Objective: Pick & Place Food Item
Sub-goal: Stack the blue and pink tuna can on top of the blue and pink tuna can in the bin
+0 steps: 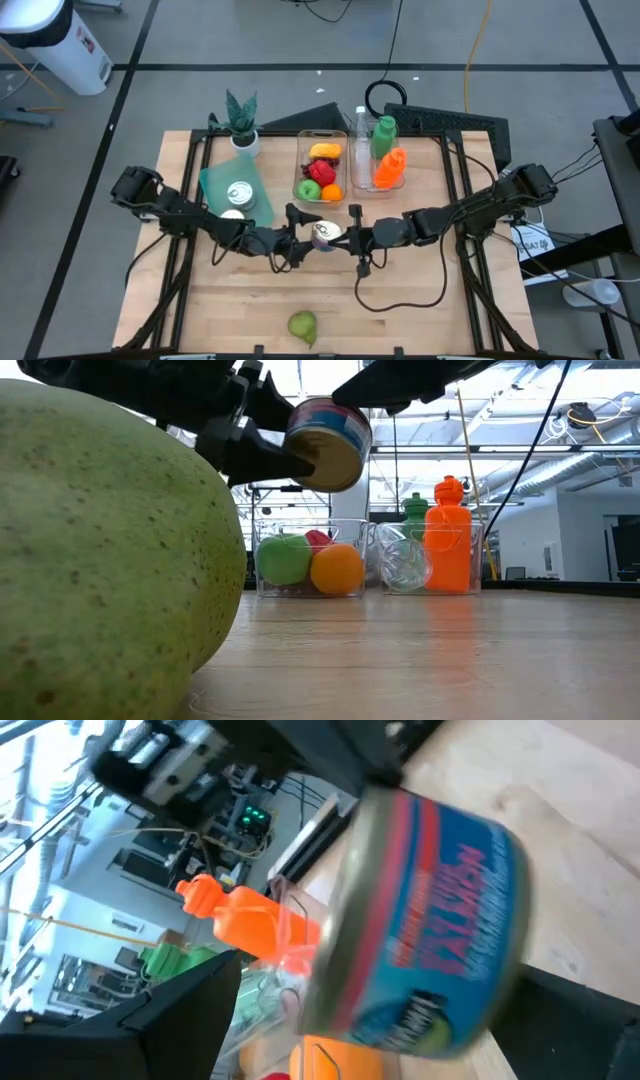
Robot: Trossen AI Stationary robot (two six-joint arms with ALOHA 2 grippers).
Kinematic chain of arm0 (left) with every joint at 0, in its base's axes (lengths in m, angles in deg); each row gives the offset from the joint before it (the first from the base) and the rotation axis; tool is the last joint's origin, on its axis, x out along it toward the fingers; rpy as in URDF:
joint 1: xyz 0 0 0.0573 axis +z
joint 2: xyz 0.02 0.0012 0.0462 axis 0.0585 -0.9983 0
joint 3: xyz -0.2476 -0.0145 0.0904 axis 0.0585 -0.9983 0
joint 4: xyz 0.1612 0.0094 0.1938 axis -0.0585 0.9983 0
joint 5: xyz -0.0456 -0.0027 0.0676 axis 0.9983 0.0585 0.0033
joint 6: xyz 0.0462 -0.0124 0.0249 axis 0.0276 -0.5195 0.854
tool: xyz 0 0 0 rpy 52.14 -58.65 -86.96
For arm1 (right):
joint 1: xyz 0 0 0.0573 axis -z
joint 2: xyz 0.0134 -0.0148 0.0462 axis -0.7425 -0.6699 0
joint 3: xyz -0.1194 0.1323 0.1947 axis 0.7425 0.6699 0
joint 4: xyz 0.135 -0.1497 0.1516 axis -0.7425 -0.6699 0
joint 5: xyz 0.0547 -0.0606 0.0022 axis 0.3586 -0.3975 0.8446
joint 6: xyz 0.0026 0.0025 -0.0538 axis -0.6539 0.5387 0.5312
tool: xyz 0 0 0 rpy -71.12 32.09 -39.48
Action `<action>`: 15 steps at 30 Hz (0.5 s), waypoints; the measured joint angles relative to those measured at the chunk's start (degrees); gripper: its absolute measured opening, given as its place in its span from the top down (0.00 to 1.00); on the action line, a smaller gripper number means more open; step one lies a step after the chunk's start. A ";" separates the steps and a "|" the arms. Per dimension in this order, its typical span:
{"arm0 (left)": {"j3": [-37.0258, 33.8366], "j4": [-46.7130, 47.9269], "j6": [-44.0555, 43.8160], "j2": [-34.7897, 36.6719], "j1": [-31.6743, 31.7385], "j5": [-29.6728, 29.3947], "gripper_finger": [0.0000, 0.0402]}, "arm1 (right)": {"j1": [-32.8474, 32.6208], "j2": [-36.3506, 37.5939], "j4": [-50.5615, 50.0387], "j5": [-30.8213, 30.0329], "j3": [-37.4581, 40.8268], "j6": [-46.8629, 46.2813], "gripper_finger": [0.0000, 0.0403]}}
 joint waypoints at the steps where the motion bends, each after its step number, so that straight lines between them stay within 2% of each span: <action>1: 0.00 -0.52 -0.42 0.00 0.15 0.09 0.02 | 0.00 0.00 -0.02 -0.01 0.00 -0.01 1.00; 5: 0.00 -0.34 -0.81 0.02 0.57 2.68 0.03 | 0.00 -0.02 0.64 0.00 0.00 0.45 1.00; 8: 0.00 -0.42 -2.09 0.02 0.69 5.36 0.09 | 0.00 -0.02 0.91 0.01 0.00 0.81 1.00; 11: 0.00 -0.44 -3.11 0.02 0.67 6.45 0.21 | 0.00 -0.02 0.81 0.01 0.00 0.81 1.00; 15: -0.06 -0.23 -4.11 0.02 0.69 6.45 0.42 | -0.02 -0.02 0.88 -0.23 0.00 0.85 1.00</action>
